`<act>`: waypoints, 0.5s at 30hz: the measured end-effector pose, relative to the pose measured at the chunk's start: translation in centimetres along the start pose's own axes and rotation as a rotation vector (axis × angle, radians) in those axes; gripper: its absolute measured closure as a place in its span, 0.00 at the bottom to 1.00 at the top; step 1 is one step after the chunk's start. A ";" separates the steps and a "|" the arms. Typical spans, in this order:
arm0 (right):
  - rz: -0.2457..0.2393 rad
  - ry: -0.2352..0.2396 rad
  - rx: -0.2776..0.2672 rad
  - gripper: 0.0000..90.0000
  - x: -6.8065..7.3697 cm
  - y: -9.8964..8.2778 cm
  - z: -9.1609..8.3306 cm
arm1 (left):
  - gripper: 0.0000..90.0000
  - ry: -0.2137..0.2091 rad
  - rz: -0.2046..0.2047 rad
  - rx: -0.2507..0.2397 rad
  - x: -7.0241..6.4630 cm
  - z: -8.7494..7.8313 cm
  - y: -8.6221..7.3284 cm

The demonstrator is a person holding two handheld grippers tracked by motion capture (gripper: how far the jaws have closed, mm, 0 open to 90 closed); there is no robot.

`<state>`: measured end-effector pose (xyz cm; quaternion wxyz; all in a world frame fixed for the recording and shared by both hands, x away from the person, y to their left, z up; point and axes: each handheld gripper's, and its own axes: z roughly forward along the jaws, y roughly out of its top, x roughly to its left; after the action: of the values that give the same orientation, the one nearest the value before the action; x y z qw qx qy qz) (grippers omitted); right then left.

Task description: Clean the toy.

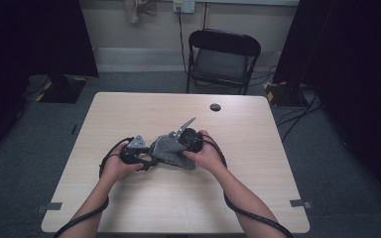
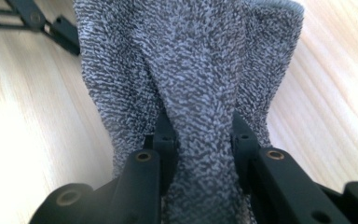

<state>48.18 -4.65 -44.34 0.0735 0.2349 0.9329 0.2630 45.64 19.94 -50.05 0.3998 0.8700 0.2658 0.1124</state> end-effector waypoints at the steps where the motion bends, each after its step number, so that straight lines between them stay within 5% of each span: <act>1: 0.003 0.002 0.002 0.79 -0.1 -0.3 -0.1 | 0.40 0.000 0.000 0.000 0.0 0.0 0.0; 15: 0.015 0.006 0.023 0.79 -0.6 -3.3 -0.8 | 0.40 0.002 -0.002 0.000 0.0 0.0 0.0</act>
<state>47.17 -7.76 -45.38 0.0662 0.2418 0.9343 0.2533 45.61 19.93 -50.05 0.3997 0.8697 0.2668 0.1128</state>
